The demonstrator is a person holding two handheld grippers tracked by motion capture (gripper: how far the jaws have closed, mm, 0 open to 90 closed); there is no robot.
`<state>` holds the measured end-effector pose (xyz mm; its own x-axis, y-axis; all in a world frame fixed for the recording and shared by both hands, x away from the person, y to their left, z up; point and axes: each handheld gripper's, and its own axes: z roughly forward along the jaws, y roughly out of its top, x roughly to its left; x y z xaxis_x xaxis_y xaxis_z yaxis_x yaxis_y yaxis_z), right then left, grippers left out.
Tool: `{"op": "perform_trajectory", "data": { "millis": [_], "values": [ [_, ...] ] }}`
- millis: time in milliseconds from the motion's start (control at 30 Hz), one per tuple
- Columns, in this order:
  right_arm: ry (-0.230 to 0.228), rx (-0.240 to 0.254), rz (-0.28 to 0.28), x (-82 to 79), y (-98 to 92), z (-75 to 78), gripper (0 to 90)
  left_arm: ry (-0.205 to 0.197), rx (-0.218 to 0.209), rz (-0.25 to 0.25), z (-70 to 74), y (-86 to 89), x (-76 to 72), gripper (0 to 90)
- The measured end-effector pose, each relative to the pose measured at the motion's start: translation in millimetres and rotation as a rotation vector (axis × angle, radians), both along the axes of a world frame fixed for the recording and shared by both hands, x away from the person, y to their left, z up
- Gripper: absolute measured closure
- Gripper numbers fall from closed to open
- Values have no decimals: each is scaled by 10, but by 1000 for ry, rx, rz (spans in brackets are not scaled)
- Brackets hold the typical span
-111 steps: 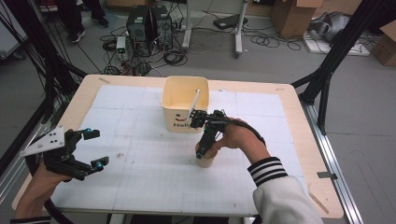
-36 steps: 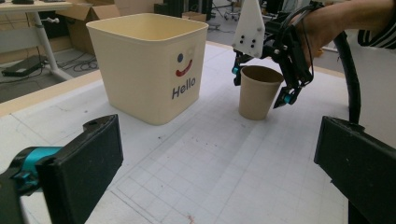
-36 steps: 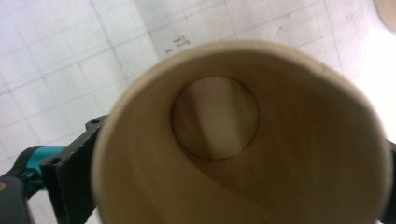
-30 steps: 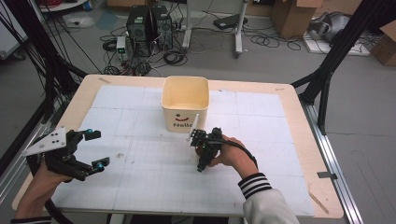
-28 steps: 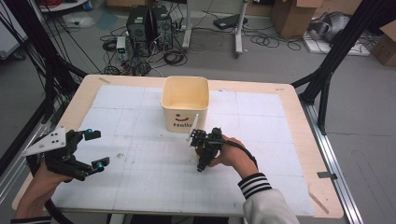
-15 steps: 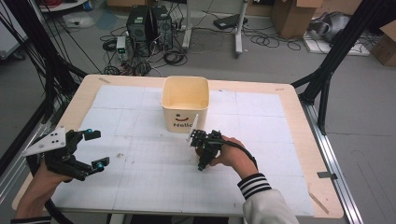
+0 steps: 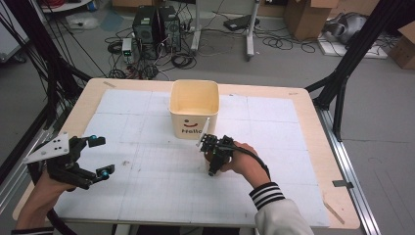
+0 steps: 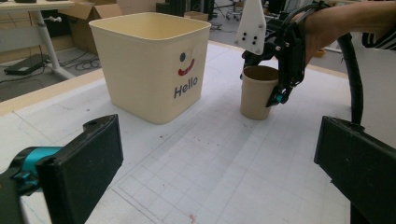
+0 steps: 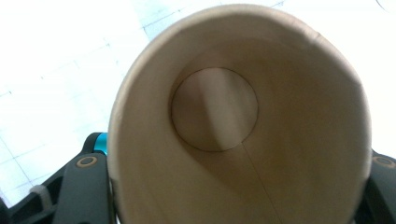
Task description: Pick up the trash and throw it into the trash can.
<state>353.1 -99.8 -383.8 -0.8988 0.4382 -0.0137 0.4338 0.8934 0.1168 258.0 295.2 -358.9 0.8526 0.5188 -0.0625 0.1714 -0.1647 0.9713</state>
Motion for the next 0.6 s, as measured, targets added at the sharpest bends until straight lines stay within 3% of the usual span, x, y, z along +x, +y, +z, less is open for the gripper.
{"op": "perform_trajectory", "data": {
  "millis": [333,600],
  "values": [
    [2,2,-9,12,-28,29,332,-2,-1,-1,3,5,2,17],
    [4,3,-2,1,-10,201,336,2,-9,5,-4,22,3,17]
  ]
}}
